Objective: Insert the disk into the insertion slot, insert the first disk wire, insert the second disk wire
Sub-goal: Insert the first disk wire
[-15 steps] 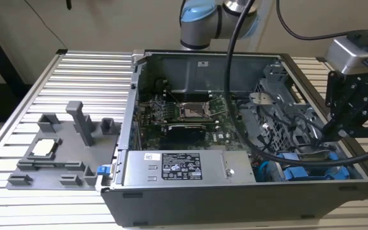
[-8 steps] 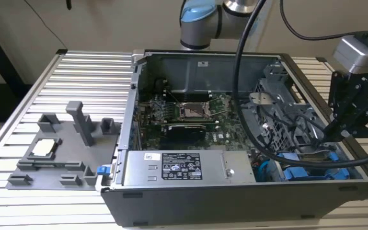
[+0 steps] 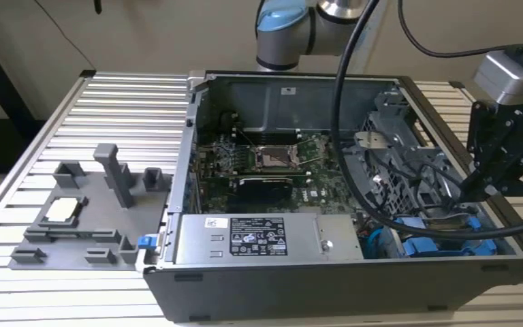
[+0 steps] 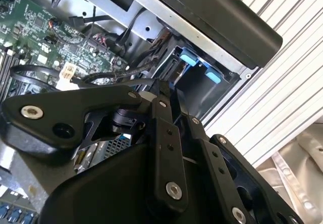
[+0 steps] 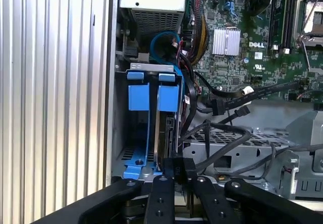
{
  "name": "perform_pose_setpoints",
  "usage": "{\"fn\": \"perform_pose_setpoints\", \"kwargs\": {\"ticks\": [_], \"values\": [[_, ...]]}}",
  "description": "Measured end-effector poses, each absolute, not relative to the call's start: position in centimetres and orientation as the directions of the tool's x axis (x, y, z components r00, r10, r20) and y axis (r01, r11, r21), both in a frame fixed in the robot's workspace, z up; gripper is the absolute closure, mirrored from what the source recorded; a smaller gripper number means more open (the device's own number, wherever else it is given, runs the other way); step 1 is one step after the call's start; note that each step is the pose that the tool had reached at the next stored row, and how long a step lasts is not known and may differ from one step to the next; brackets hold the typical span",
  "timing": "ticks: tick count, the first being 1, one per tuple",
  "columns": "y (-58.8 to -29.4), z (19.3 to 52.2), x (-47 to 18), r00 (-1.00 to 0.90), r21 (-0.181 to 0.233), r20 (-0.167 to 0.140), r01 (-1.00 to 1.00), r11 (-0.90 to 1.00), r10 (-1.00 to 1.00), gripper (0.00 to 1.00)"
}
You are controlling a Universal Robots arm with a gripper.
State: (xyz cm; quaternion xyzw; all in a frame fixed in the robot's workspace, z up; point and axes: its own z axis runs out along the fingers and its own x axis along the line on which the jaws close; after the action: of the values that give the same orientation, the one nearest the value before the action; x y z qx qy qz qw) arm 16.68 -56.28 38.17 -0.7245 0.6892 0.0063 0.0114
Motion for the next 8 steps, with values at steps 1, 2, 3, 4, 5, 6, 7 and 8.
{"fn": "perform_pose_setpoints", "kwargs": {"ticks": [1,2,3,4,5,6,7,8], "values": [[-56.28,38.12,16.68,0.05,-0.008,-0.025,-0.999,-0.05,-0.998,0.81],[-56.28,38.04,16.68,0.05,-0.008,-0.025,-0.999,-0.05,-0.998,0.81],[-56.28,37.94,16.7,0.05,-0.007,-0.025,-0.999,-0.05,-0.998,0.81],[-56.28,37.85,16.73,0.05,-0.006,-0.025,-0.999,-0.05,-0.998,0.81],[-56.28,37.79,16.73,0.05,-0.006,-0.025,-0.999,-0.05,-0.998,0.81],[-56.27,37.74,16.73,0.05,-0.006,-0.025,-0.999,-0.05,-0.998,0.81],[-56.28,37.69,16.74,0.05,-0.005,-0.025,-0.999,-0.05,-0.998,0.81],[-56.28,37.67,16.76,0.05,-0.005,-0.025,-0.999,-0.05,-0.998,0.81]]}}
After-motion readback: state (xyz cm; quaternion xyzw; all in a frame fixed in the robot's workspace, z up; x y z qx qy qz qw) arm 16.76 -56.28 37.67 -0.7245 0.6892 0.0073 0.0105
